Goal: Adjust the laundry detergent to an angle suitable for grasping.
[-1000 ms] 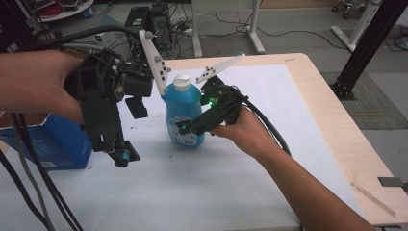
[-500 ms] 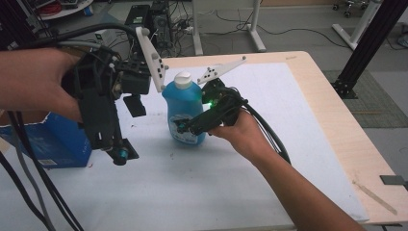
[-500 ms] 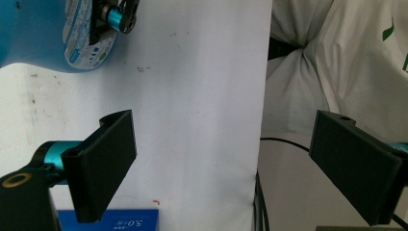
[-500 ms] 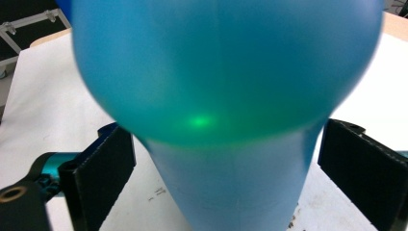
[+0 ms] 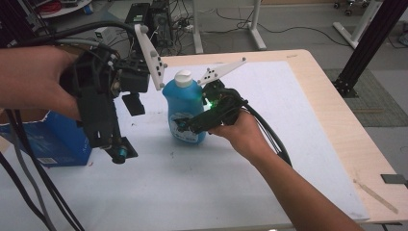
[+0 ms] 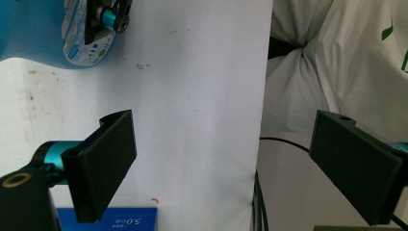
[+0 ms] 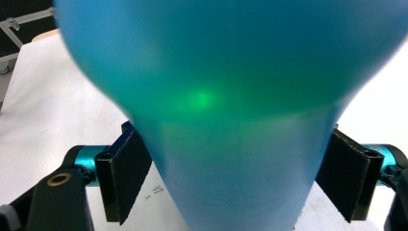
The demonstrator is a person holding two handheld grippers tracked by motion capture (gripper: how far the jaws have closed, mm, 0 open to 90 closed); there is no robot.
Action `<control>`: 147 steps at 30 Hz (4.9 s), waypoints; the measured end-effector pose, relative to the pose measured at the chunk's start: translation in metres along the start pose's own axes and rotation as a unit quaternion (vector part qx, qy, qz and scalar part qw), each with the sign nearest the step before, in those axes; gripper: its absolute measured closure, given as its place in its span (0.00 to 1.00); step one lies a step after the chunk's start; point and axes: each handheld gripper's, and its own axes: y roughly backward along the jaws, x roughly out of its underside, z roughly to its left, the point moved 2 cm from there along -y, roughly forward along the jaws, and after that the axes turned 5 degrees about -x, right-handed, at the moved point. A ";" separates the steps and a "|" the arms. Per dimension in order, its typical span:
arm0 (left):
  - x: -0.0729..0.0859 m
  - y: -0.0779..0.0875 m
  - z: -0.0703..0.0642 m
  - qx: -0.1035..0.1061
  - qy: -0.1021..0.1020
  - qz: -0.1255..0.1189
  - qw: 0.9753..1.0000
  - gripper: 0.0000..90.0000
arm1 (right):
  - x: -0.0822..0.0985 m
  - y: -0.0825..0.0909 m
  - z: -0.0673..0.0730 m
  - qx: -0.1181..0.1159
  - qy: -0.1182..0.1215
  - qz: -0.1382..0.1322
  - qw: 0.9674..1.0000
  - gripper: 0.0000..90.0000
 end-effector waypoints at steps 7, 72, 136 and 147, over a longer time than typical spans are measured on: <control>-0.001 -0.001 0.000 -0.001 0.000 -0.001 1.000 0.10 | -0.001 0.002 0.000 -0.004 0.014 -0.009 1.000 0.36; -0.001 -0.002 0.004 -0.005 0.002 -0.007 1.000 0.10 | -0.010 0.058 -0.003 -0.063 0.104 -0.010 0.992 0.51; 0.004 -0.013 0.010 0.005 0.016 -0.004 1.000 0.10 | 0.014 0.038 -0.001 -0.161 0.161 0.013 0.974 0.49; 0.003 -0.014 0.009 0.005 0.016 -0.005 1.000 0.10 | 0.011 0.041 0.000 -0.164 0.139 0.010 0.976 0.35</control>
